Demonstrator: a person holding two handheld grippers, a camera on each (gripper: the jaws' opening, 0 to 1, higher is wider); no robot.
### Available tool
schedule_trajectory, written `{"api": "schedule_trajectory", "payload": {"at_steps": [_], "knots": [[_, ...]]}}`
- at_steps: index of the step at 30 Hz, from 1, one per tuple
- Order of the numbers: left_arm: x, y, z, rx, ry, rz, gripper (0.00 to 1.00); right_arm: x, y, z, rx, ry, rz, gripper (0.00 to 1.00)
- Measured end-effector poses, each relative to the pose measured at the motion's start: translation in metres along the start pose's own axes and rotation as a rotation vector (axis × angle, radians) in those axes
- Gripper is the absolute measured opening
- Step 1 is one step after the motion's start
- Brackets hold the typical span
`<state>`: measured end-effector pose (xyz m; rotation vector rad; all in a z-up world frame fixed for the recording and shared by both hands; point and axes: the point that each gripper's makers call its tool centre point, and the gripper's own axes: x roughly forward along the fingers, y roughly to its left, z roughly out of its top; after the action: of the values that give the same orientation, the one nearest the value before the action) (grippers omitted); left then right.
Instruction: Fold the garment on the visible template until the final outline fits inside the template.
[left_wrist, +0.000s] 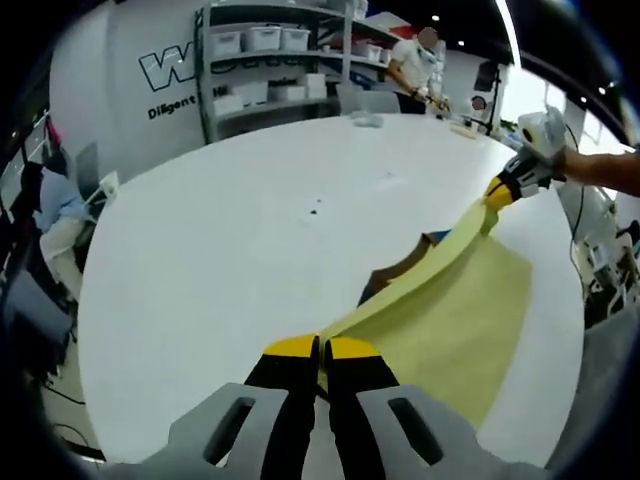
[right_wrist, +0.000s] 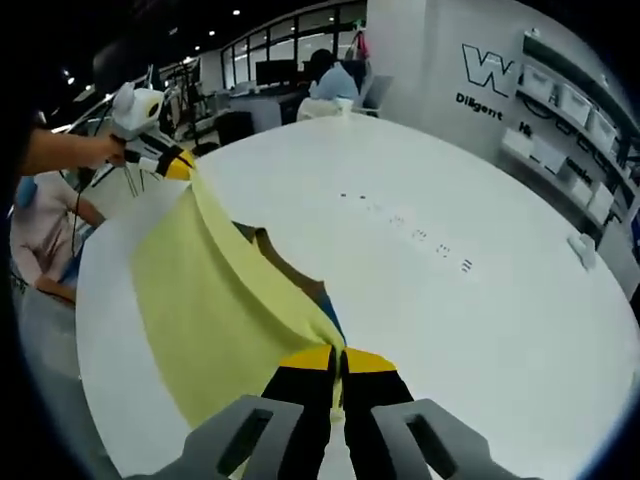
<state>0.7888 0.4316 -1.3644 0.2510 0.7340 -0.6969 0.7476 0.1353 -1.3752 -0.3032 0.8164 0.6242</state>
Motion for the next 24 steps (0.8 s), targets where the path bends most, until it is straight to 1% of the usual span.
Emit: {"api": "schedule_trajectory", "payload": {"at_steps": [5, 9, 13, 18, 20, 24], "knots": [[0.01, 0.004, -0.006, -0.014, 0.015, 0.01, 0.01, 0.011, -0.001, -0.002, -0.002, 0.013, -0.01, 0.0], [0.017, 0.007, -0.011, -0.031, 0.027, 0.017, 0.01, 0.019, -0.005, -0.001, -0.024, 0.019, -0.027, 0.0], [0.021, 0.011, -0.013, -0.042, 0.033, 0.02, 0.01, 0.024, -0.008, -0.001, -0.047, 0.03, -0.037, 0.0], [0.025, 0.011, -0.014, -0.043, 0.032, 0.02, 0.01, 0.03, -0.016, 0.0, -0.08, 0.038, -0.07, 0.0], [0.028, 0.013, -0.014, -0.046, 0.029, 0.023, 0.01, 0.032, -0.019, 0.002, -0.104, 0.031, -0.084, 0.0], [0.033, 0.014, -0.019, -0.041, 0.04, 0.025, 0.01, 0.038, -0.02, -0.001, -0.106, 0.044, -0.085, 0.0]]}}
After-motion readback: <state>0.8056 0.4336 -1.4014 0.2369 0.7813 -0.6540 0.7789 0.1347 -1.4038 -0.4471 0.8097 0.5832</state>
